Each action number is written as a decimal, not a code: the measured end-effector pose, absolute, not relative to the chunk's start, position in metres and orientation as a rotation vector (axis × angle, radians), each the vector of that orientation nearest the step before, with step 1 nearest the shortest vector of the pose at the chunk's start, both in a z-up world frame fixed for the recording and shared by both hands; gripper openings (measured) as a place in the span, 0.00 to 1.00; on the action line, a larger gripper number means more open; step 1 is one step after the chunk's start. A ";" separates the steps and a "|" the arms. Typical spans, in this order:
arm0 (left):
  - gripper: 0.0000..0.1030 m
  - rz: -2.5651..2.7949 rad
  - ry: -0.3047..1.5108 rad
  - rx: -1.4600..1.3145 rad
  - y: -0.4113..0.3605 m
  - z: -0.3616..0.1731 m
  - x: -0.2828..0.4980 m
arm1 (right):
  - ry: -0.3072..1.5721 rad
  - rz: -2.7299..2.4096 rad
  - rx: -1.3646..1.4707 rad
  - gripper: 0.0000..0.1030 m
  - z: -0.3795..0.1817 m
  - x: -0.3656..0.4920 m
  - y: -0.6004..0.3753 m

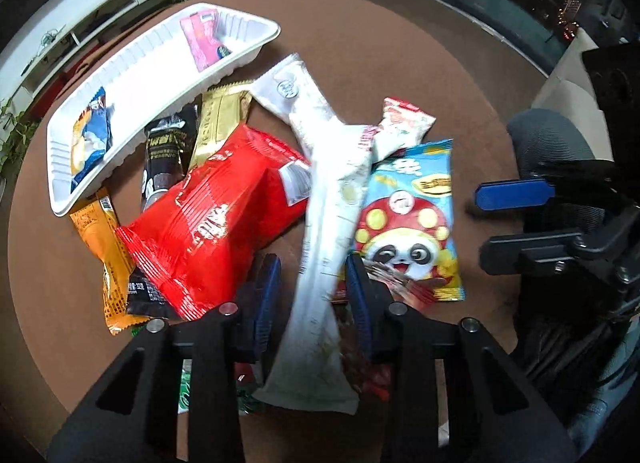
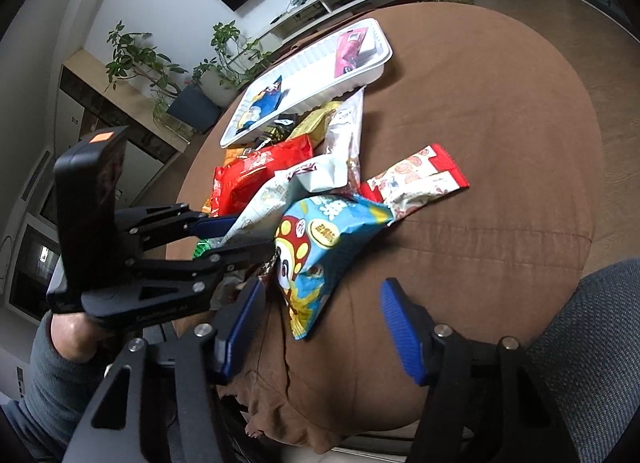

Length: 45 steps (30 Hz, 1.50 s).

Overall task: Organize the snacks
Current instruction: 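Grasp the long white packet with the left tool while the right tool grasps the panda chip bag, then lift the white packet with the left tool into the tray while the right tool drops the panda bag there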

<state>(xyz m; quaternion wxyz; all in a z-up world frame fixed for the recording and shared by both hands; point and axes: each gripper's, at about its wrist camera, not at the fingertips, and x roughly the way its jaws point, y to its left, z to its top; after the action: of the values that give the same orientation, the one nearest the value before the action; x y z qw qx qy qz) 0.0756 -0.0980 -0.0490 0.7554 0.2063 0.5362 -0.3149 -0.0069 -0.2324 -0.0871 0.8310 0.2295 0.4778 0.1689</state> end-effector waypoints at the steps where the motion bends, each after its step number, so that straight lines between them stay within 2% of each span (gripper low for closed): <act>1: 0.31 -0.687 1.184 0.457 -0.099 -0.053 0.079 | 1.015 0.358 0.486 0.60 -0.088 -0.007 -0.233; 4: 0.29 -0.696 1.188 0.494 -0.107 -0.058 0.083 | 1.025 0.365 0.481 0.58 -0.089 -0.006 -0.231; 5: 0.26 -0.698 1.188 0.497 -0.108 -0.059 0.084 | 1.028 0.367 0.480 0.57 -0.090 -0.006 -0.231; 7: 0.15 -0.706 1.187 0.489 -0.112 -0.061 0.087 | 1.038 0.368 0.479 0.56 -0.091 -0.006 -0.230; 9: 0.13 -0.692 1.175 0.494 -0.114 -0.062 0.088 | 1.043 0.370 0.482 0.55 -0.091 -0.005 -0.229; 15: 0.12 -0.673 1.170 0.429 -0.104 -0.060 0.091 | 1.063 0.364 0.497 0.55 -0.089 0.005 -0.228; 24: 0.12 -0.632 1.108 0.170 -0.055 -0.028 0.079 | 1.146 0.302 0.557 0.55 -0.100 0.025 -0.224; 26: 0.12 -0.665 1.108 0.094 -0.043 -0.023 0.072 | 1.156 0.280 0.567 0.58 -0.099 0.031 -0.223; 28: 0.12 -0.663 1.092 0.048 -0.033 -0.020 0.068 | 1.163 0.252 0.555 0.68 -0.097 0.038 -0.219; 31: 0.12 -0.656 1.071 -0.022 -0.018 -0.018 0.055 | 1.165 0.219 0.483 0.74 -0.095 0.050 -0.206; 35: 0.12 -0.651 1.071 -0.098 -0.005 -0.021 0.037 | 1.145 0.197 0.313 0.74 -0.093 0.059 -0.186; 39: 0.12 -0.649 1.073 -0.159 0.000 -0.029 0.024 | 1.099 0.173 0.177 0.60 -0.093 0.057 -0.177; 45: 0.12 -0.638 1.062 -0.227 0.008 -0.034 0.018 | 1.097 0.211 0.238 0.38 -0.091 0.054 -0.192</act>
<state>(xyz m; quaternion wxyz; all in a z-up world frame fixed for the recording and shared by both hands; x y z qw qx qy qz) 0.0182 0.0078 -0.0335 0.8083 -0.1061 0.4965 -0.2981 0.0536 -0.1925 -0.0909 0.8414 0.1128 0.5190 0.0999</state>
